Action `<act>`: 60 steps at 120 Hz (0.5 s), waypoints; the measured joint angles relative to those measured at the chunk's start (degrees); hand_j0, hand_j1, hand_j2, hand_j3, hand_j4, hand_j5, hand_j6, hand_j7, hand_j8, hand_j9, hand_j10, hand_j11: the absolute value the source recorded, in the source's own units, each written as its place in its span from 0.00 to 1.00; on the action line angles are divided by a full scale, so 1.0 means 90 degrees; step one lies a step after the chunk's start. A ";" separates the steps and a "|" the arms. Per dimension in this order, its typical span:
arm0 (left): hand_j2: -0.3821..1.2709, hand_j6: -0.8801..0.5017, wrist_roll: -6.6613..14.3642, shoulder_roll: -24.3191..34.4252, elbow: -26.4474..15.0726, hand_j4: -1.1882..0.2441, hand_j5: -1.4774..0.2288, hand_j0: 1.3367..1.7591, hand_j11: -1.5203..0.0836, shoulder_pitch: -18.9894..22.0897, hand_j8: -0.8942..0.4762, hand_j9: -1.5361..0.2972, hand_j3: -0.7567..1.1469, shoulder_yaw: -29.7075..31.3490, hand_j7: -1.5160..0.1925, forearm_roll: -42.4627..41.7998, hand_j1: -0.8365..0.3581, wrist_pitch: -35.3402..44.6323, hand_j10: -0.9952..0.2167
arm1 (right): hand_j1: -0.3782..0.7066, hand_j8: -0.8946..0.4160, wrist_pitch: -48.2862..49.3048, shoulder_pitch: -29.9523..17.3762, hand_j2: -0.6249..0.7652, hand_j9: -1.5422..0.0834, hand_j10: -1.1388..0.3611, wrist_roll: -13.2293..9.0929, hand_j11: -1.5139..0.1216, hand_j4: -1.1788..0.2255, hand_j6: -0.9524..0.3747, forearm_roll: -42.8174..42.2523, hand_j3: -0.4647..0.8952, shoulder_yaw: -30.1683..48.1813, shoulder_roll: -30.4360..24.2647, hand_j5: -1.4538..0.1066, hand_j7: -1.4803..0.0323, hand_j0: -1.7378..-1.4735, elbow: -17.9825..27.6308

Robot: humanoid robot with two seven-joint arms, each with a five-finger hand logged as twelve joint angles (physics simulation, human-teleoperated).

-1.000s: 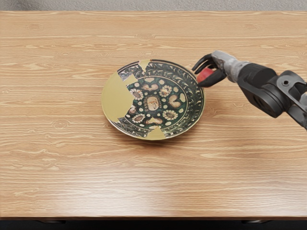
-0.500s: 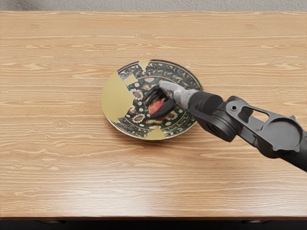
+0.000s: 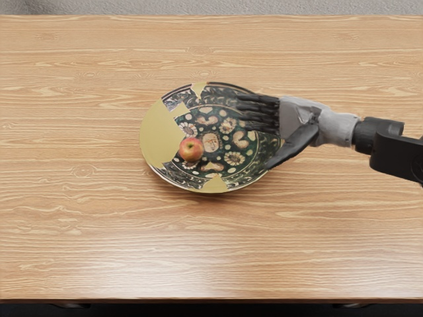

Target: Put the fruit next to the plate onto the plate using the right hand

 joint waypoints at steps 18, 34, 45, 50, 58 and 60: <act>0.23 0.64 0.0000 0.0000 -0.0007 0.83 0.87 0.76 0.95 0.0000 0.65 0.84 0.40 -0.0038 0.89 -0.0045 0.99 -0.0002 0.82 | 0.07 0.65 0.0322 -0.1061 0.44 0.91 0.73 0.0000 0.89 0.80 0.68 0.0434 0.34 0.1227 -0.0152 0.89 0.94 0.30 -0.0204; 0.23 0.64 0.0000 0.0000 -0.0006 0.83 0.87 0.76 0.95 -0.0033 0.65 0.84 0.40 -0.0022 0.89 -0.0025 0.99 -0.0001 0.82 | 0.06 0.66 0.0394 -0.1722 0.45 0.92 0.74 0.0000 0.90 0.81 0.69 0.0757 0.34 0.1964 -0.0360 0.90 0.95 0.30 -0.0295; 0.23 0.64 0.0000 0.0000 -0.0003 0.83 0.87 0.76 0.95 -0.0068 0.65 0.84 0.40 -0.0023 0.89 -0.0015 0.99 0.0000 0.82 | 0.06 0.66 0.0410 -0.1913 0.45 0.92 0.74 0.0000 0.90 0.82 0.69 0.0839 0.34 0.2187 -0.0513 0.91 0.95 0.30 -0.0379; 0.23 0.64 0.0000 0.0000 -0.0002 0.83 0.87 0.76 0.95 -0.0068 0.65 0.84 0.40 -0.0025 0.89 -0.0013 0.99 0.0000 0.82 | 0.06 0.66 0.0414 -0.1981 0.45 0.92 0.74 0.0000 0.90 0.82 0.70 0.0865 0.34 0.2253 -0.0599 0.91 0.95 0.30 -0.0444; 0.23 0.64 0.0000 0.0000 -0.0001 0.83 0.87 0.76 0.95 -0.0078 0.65 0.84 0.40 -0.0031 0.89 -0.0011 0.99 0.0000 0.82 | 0.06 0.66 0.0418 -0.2126 0.45 0.93 0.74 0.0000 0.90 0.82 0.70 0.0955 0.34 0.2421 -0.0703 0.91 0.95 0.30 -0.0558; 0.23 0.64 0.0000 0.0000 -0.0001 0.83 0.87 0.76 0.95 -0.0078 0.65 0.84 0.40 -0.0032 0.89 -0.0011 0.99 0.0000 0.82 | 0.06 0.66 0.0418 -0.2181 0.45 0.93 0.74 0.0000 0.90 0.82 0.70 0.0971 0.34 0.2494 -0.0721 0.91 0.96 0.30 -0.0584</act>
